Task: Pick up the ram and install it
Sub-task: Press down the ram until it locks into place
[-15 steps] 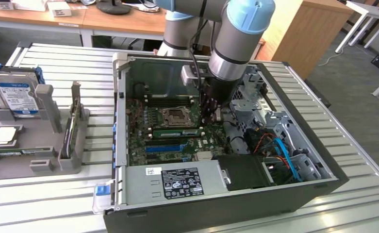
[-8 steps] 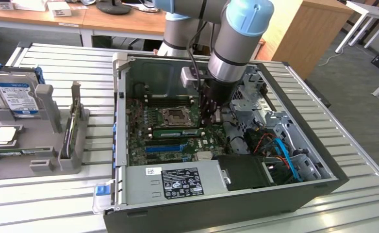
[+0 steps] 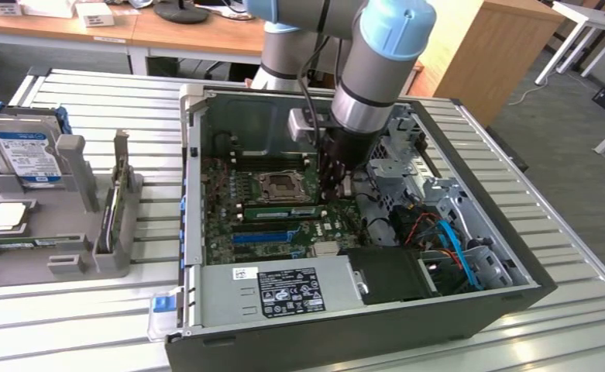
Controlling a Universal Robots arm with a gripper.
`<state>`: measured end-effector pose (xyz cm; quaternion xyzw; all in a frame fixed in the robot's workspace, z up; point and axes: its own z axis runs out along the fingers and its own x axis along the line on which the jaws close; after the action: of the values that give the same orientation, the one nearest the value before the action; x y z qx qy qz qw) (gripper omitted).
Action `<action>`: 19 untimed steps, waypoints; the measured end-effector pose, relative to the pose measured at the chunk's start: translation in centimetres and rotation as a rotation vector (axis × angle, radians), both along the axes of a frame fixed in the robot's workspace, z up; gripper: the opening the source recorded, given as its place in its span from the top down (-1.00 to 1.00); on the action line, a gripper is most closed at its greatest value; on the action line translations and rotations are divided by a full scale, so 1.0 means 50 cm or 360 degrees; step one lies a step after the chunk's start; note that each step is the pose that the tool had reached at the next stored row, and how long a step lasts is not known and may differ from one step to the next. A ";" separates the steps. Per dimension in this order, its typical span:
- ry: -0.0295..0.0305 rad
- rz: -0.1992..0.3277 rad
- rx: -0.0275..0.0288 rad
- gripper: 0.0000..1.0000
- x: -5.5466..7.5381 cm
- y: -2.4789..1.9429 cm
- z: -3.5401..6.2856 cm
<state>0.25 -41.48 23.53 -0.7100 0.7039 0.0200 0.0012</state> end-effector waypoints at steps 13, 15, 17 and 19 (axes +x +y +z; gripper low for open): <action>-0.00010 0.0000 -0.00001 0.79 0.000 0.0000 -0.007; -0.00015 0.0000 0.00000 0.79 0.000 0.0000 -0.008; -0.00021 0.0000 -0.00003 0.79 0.000 -0.0001 -0.010; -0.00022 0.0000 -0.00004 0.79 0.000 -0.0001 -0.010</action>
<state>0.25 -41.48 23.04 -0.7100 0.7039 0.0195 0.0016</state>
